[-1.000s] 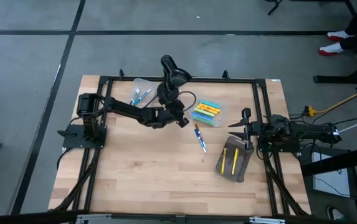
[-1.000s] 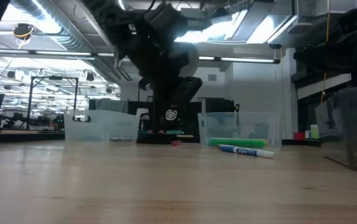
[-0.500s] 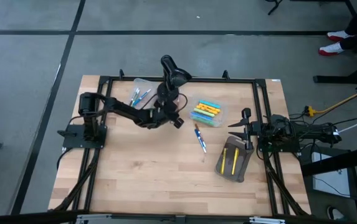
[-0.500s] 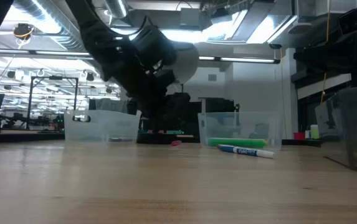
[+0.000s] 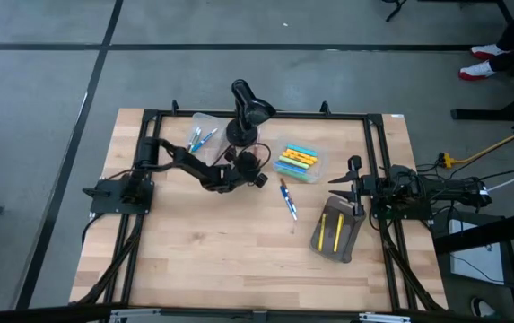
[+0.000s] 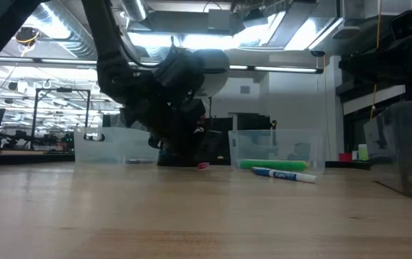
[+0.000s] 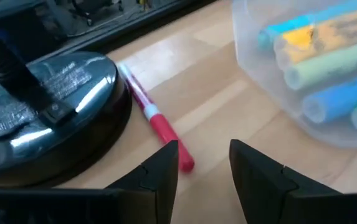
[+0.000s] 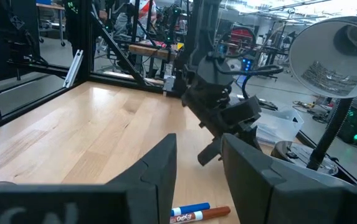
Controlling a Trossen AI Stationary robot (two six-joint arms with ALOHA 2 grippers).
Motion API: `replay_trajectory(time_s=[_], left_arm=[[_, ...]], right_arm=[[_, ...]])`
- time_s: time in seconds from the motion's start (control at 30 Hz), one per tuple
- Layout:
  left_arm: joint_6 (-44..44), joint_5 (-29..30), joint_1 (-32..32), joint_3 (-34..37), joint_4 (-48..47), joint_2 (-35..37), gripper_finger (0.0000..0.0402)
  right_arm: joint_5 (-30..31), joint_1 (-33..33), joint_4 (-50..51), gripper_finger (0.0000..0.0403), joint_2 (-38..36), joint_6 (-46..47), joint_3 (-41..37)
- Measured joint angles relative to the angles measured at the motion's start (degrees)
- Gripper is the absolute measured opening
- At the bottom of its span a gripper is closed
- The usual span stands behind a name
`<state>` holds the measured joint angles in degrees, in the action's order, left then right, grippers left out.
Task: Pick & Place Markers
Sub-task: Put the pink marker pen into the left transparent bin
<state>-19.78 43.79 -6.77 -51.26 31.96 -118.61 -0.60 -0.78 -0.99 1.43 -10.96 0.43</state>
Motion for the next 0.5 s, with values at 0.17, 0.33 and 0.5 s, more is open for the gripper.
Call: replay_trajectory(time_s=[0.17,0.33,0.5], left_arm=[[1.4,-1.2,-0.4,-0.6,0.0,-0.6,0.0137],[0.9,-2.2,-1.4,-2.6,-5.0,-0.5,0.0141],[-2.9,-3.7,-3.4,-5.5,-12.5,-0.6,0.0138]], right_arm=[[0.0,0.0,0.0,0.0126,0.0,0.0,0.0],[0.0,0.0,0.0,0.0126,0.0,0.0,0.0],[0.0,0.0,0.0,0.0126,0.0,0.0,0.0]])
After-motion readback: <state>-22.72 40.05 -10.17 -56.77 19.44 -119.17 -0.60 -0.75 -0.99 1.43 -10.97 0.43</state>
